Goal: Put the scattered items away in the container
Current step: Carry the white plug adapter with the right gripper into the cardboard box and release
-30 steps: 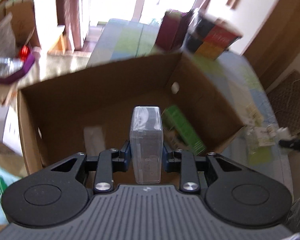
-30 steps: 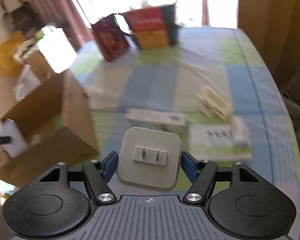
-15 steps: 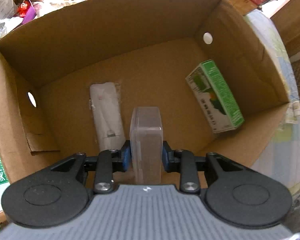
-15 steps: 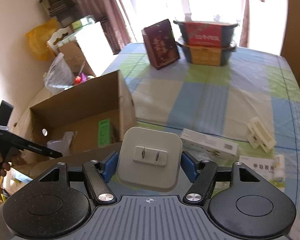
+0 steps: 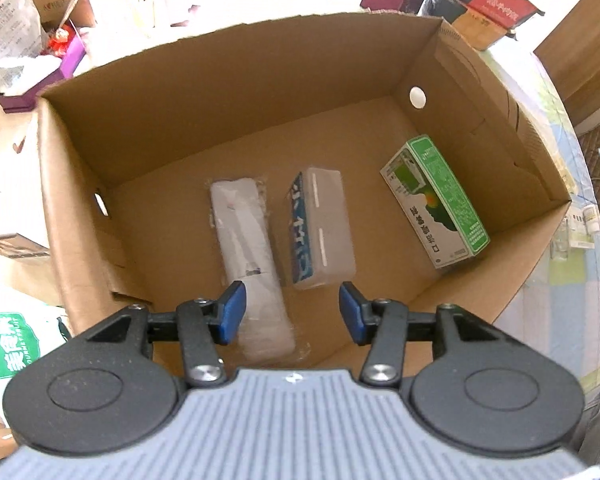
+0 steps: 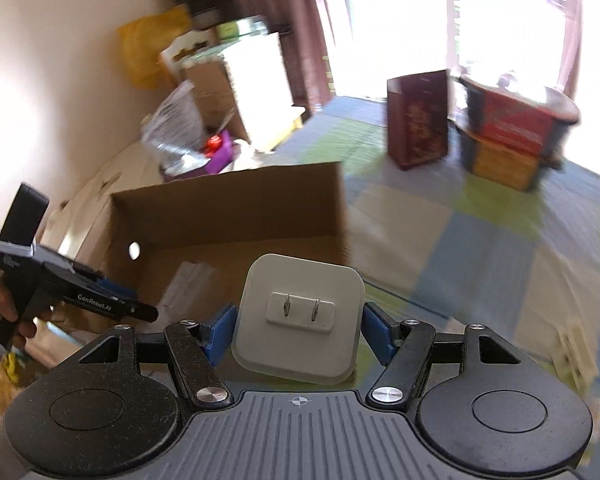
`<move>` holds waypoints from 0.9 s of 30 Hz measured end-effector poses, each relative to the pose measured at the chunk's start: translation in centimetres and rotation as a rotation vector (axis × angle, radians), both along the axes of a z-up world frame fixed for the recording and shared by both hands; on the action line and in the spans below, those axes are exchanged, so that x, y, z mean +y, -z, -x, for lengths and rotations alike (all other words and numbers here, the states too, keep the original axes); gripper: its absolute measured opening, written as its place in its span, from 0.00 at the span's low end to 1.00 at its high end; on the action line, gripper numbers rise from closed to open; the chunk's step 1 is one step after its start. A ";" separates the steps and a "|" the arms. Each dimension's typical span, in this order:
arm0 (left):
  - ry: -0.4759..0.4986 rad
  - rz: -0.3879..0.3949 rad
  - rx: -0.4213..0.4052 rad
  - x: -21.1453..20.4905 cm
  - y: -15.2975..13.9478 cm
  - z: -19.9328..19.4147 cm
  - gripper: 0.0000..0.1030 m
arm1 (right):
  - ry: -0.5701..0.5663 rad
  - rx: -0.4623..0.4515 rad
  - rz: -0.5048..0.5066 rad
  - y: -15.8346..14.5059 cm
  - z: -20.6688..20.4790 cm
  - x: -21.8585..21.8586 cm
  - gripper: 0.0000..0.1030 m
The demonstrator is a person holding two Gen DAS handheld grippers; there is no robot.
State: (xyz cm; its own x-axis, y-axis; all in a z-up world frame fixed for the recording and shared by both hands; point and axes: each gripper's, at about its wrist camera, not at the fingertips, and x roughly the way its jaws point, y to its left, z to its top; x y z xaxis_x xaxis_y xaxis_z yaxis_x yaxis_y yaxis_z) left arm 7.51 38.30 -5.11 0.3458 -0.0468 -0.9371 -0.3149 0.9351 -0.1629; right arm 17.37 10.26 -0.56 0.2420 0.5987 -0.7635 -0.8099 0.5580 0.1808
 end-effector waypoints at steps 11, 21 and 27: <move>0.038 -0.032 -0.061 0.4 -1.6 0.3 0.47 | -0.172 -0.016 0.115 3.3 0.6 7.9 0.68; 0.070 -0.102 -0.089 0.7 -2.3 0.2 0.50 | -0.268 0.091 0.200 7.8 -0.1 11.3 0.68; 0.076 -0.107 -0.085 0.8 -1.8 -0.4 0.50 | -0.290 0.137 0.236 9.3 -0.2 12.1 0.68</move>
State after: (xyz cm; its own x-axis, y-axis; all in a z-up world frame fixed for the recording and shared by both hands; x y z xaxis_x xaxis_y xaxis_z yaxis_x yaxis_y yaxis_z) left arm 7.87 39.07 -3.31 0.4237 0.0228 -0.9055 -0.2318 0.9691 -0.0841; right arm 17.59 22.40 -9.89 -0.0249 0.4317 -0.9017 -0.9172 0.3490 0.1924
